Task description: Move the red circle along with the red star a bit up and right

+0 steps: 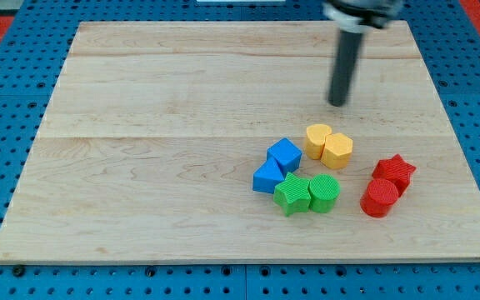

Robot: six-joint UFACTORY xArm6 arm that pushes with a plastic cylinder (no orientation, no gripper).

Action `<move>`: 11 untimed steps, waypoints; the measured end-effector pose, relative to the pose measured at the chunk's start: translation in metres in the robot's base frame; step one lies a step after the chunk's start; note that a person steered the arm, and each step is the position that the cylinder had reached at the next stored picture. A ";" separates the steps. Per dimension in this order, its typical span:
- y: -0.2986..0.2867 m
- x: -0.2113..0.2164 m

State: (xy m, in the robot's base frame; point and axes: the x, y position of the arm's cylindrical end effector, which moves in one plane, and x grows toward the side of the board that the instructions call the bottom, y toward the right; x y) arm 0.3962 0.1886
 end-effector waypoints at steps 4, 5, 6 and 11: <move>0.108 0.210; 0.055 0.221; -0.019 0.219; -0.081 0.148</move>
